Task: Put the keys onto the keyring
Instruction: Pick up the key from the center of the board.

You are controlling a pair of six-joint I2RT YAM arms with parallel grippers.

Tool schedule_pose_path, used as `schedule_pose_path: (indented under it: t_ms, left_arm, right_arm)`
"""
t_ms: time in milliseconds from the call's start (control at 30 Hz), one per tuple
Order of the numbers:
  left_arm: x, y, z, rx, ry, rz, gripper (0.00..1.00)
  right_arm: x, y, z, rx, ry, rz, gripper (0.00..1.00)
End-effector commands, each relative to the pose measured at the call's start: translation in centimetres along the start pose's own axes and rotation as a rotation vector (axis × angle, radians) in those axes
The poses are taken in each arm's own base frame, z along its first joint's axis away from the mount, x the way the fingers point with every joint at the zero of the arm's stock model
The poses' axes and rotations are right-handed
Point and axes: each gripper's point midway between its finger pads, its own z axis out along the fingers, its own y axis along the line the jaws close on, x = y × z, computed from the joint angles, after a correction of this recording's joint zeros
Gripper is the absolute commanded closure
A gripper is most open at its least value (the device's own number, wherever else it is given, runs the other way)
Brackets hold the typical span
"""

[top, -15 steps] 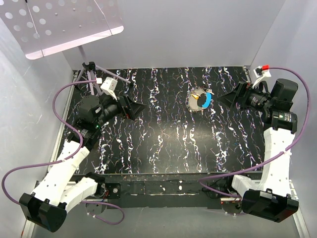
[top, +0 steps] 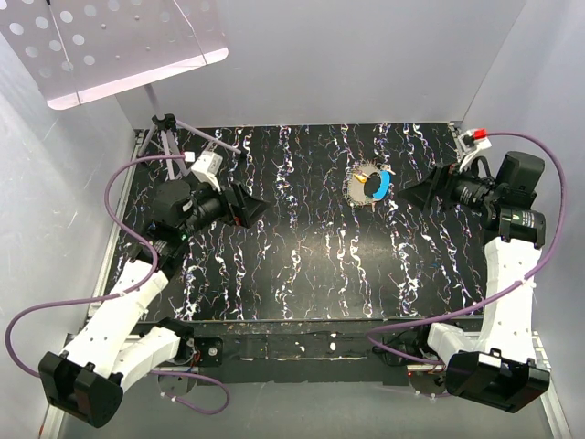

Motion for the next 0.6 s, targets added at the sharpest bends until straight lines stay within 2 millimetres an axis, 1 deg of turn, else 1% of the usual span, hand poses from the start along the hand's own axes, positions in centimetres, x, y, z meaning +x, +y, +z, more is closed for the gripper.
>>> schedule_pose_path:
  t_ms: [0, 67, 133, 200, 233, 267, 367, 400, 467, 500, 567]
  left_arm:
    - [2.2, 2.9, 0.7, -0.105, 0.053, -0.005, 0.02]
    - [4.1, 5.0, 1.4, -0.185, 0.121, -0.035, 0.02]
    - [5.9, 6.8, 2.0, -0.261, 0.189, -0.075, 0.03]
    - [7.1, 7.9, 2.3, -0.300, 0.228, -0.104, 0.06]
    - [7.6, 8.3, 2.4, -0.315, 0.236, -0.113, 0.06]
    - [8.0, 8.9, 2.5, -0.338, 0.243, -0.117, 0.07]
    - [9.3, 11.1, 2.9, -0.431, 0.272, -0.125, 0.08]
    - [9.9, 12.1, 3.2, -0.469, 0.277, -0.130, 0.08]
    - [10.9, 13.4, 4.1, -0.501, 0.301, -0.149, 0.10]
    - [10.8, 13.9, 4.7, -0.517, 0.299, -0.155, 0.12]
    - [11.3, 15.2, 5.9, -0.543, 0.316, -0.157, 0.19]
  right_arm:
    - [2.8, 3.4, -0.6, -0.273, 0.053, -0.219, 0.00]
    - [4.2, 4.0, -0.3, -0.348, 0.076, -0.259, 0.00]
    - [5.8, 4.0, 0.5, -0.364, 0.125, -0.320, 0.00]
    - [7.3, 3.9, 1.6, -0.350, 0.184, -0.381, 0.00]
    - [8.0, 3.9, 2.0, -0.346, 0.211, -0.413, 0.05]
    - [8.3, 3.8, 2.3, -0.343, 0.222, -0.438, 0.06]
    - [8.3, 3.3, 2.8, -0.333, 0.228, -0.433, 0.09]
    - [8.1, 3.2, 3.0, -0.329, 0.226, -0.419, 0.10]
    - [8.0, 3.3, 3.4, -0.352, 0.222, -0.393, 0.11]
    - [8.2, 3.4, 3.7, -0.374, 0.226, -0.364, 0.11]
    - [8.6, 3.7, 3.9, -0.414, 0.224, -0.333, 0.11]
